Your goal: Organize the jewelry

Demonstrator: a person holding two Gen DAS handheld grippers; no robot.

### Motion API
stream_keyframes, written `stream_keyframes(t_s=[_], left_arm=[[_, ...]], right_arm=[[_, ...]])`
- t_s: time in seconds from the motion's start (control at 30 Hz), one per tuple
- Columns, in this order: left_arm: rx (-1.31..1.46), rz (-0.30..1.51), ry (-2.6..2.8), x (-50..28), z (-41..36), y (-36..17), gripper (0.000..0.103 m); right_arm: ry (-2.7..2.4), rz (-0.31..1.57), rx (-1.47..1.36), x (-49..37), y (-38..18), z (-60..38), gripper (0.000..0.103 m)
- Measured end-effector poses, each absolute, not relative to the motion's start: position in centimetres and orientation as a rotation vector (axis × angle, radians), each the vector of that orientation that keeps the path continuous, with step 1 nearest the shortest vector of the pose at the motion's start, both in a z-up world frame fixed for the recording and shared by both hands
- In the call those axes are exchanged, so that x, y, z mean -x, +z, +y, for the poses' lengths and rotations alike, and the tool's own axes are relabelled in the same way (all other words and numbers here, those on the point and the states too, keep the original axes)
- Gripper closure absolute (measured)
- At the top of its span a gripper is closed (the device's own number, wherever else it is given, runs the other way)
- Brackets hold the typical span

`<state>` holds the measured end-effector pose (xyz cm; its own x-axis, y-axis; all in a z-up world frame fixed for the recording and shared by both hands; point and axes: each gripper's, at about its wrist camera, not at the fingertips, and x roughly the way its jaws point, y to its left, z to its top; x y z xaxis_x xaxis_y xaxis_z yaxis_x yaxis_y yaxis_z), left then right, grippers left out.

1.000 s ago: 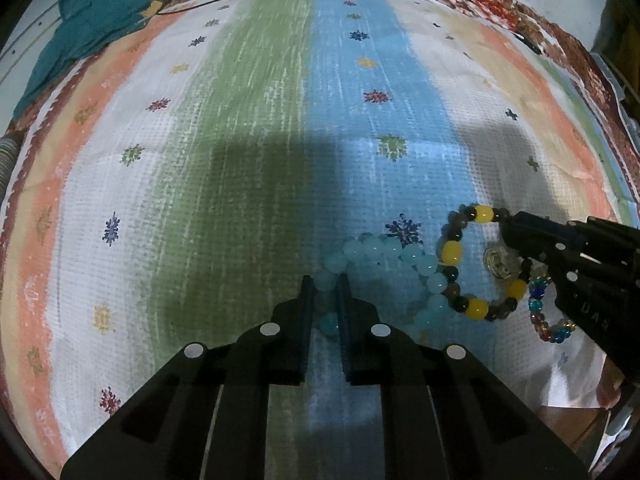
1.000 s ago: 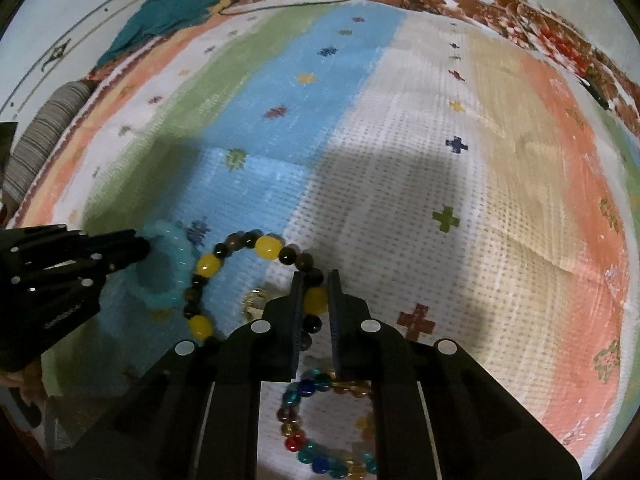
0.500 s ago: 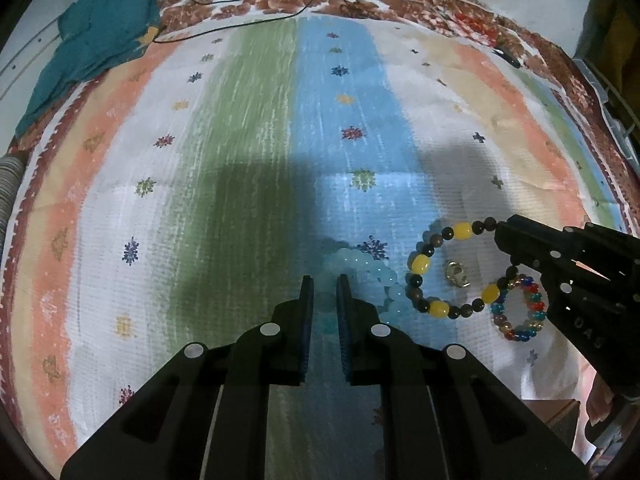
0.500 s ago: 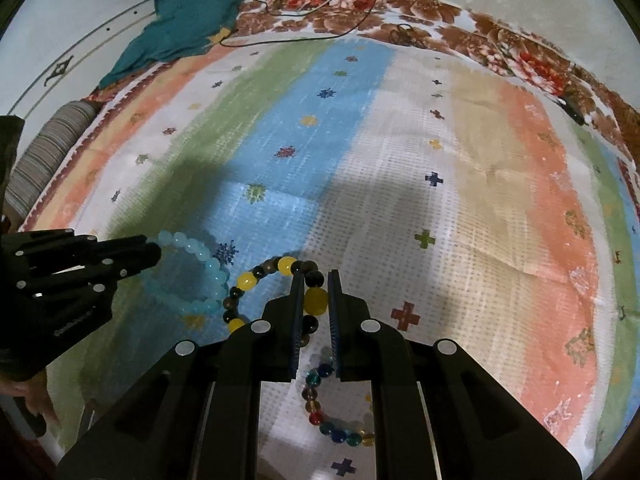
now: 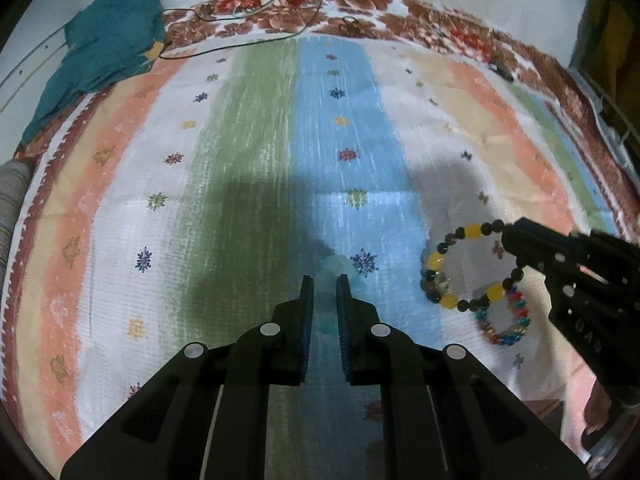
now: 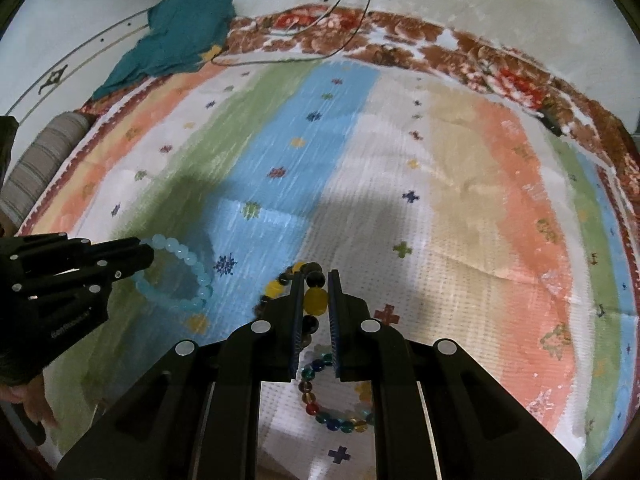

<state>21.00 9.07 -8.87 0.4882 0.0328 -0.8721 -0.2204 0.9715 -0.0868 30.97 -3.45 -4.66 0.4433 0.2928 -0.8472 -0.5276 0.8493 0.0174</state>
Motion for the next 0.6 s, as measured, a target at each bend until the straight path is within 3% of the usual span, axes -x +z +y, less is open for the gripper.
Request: stream_keyframes(t_s=[0.6], left_arm=[[0.148, 0.957, 0.134, -19.0, 7.4, -5.4, 0.092]], right_arm=[[0.476, 0.844, 0.197, -27.5, -0.1, -5.3, 0.09]])
